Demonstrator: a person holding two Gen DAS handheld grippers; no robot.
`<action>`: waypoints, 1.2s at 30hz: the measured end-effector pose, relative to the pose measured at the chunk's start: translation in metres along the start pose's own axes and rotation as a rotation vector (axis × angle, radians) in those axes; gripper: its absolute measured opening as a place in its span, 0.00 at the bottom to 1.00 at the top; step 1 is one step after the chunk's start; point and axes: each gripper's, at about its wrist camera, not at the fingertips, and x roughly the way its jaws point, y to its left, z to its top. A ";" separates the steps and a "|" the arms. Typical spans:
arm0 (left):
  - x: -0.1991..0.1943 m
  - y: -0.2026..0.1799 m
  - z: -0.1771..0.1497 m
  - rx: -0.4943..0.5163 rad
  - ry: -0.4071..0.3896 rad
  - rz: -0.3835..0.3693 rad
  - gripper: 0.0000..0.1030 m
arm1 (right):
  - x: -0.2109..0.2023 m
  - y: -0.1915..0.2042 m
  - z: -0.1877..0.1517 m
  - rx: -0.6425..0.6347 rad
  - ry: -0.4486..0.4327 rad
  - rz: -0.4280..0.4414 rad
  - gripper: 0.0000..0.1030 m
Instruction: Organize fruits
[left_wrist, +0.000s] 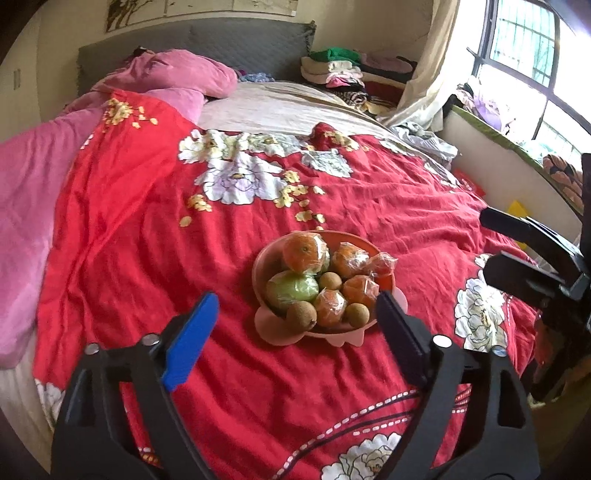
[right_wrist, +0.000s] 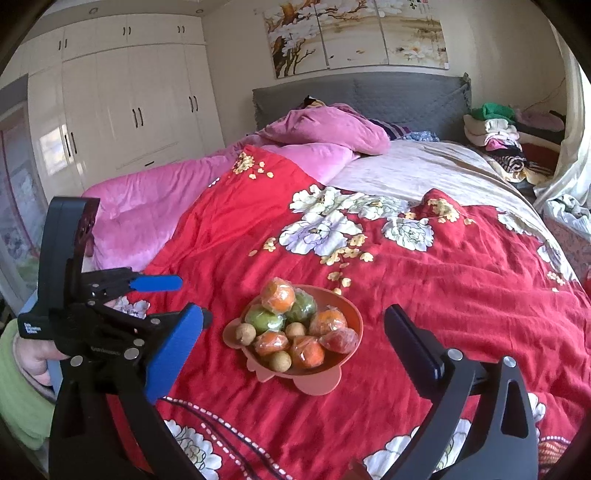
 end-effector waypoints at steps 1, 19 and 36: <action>-0.002 0.001 -0.001 -0.002 -0.003 0.004 0.85 | -0.001 0.003 -0.001 -0.006 0.003 -0.005 0.95; -0.021 0.011 -0.059 -0.067 0.022 0.054 0.91 | -0.016 0.034 -0.047 0.012 0.020 -0.114 0.96; -0.024 0.002 -0.114 -0.098 0.030 0.088 0.91 | -0.018 0.050 -0.112 0.074 0.106 -0.173 0.96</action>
